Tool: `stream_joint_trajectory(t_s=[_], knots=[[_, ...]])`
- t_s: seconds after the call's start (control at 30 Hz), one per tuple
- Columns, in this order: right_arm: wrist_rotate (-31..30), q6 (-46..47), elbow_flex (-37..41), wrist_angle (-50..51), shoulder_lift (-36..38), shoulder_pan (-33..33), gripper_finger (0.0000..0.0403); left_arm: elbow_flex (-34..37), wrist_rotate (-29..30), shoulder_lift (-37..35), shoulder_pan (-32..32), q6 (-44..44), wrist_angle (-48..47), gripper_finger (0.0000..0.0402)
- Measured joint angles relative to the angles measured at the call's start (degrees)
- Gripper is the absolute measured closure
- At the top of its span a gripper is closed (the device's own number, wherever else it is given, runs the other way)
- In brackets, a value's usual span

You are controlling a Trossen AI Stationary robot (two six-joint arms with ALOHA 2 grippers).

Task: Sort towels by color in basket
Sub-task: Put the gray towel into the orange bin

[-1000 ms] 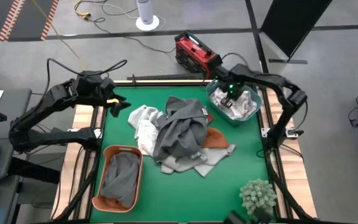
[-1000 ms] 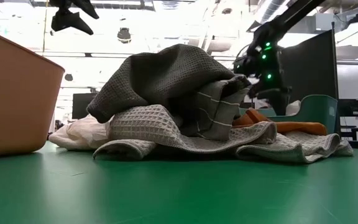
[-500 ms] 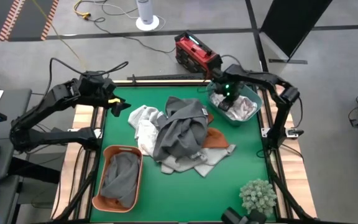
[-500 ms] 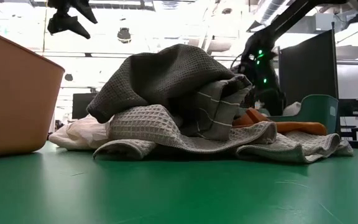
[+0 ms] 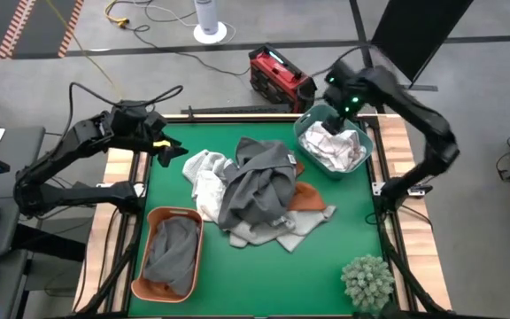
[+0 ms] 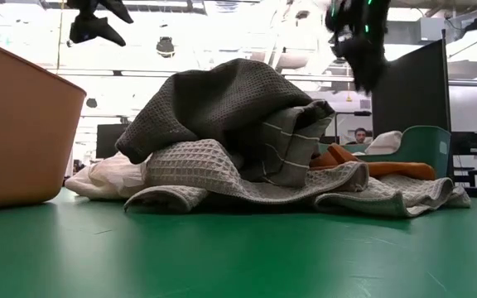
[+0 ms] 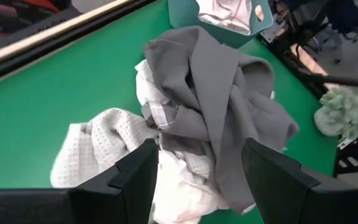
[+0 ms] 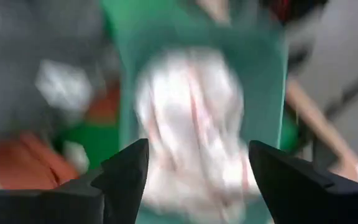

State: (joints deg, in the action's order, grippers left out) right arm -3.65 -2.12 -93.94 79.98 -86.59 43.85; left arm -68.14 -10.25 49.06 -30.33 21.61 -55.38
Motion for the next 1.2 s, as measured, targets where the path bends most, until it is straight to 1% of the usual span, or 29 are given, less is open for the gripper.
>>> stream_joint_trajectory(t_s=[0.1,0.23,0.3,0.37,0.47,0.57,0.63,0.7,0.83,1.0,1.1,1.2], knots=[[1.48,4.67,0.50,-11.76,4.47,-2.05,0.0097,0.00,1.13,0.50,0.02,-3.99,-0.32,0.0180],[3.16,10.69,3.30,-23.43,7.78,-5.77,0.0097,0.00,1.28,2.43,0.00,-8.74,-1.03,0.0180],[4.57,11.09,4.88,-27.99,7.96,-8.80,0.0097,0.00,1.20,3.42,0.02,-10.55,-1.05,0.0180],[7.41,10.87,6.63,-33.50,7.89,-12.38,0.0098,0.00,0.70,3.86,0.01,-11.40,-0.42,0.0180],[11.26,11.27,9.56,-41.19,7.74,-18.02,0.0103,0.00,-0.41,3.48,0.41,-11.57,3.21,0.0180],[12.37,12.84,13.32,-46.38,7.55,-23.17,0.0110,0.00,-1.17,2.51,1.41,-12.17,7.14,0.0180],[12.62,13.78,15.31,-47.57,6.93,-26.43,0.0111,0.00,-1.36,2.19,1.81,-12.11,8.33,0.0180],[12.63,14.48,16.16,-45.69,6.50,-29.23,0.0112,0.00,-1.53,2.24,1.92,-11.41,8.83,0.0180],[12.76,12.36,14.93,-41.97,4.88,-33.81,0.0112,0.00,-3.16,2.42,1.96,-10.36,9.23,0.0180],[12.41,7.41,10.42,-35.05,-0.76,-34.13,0.0112,0.00,-3.49,2.86,2.19,-8.63,12.90,0.0180],[12.12,3.47,7.59,-34.84,-5.19,-33.53,0.0112,0.00,-3.55,2.84,2.19,-6.72,14.45,0.0180],[12.14,0.41,3.48,-32.09,-8.69,-32.41,0.0112,0.00,-3.69,3.34,2.19,-4.32,14.28,0.0180]])
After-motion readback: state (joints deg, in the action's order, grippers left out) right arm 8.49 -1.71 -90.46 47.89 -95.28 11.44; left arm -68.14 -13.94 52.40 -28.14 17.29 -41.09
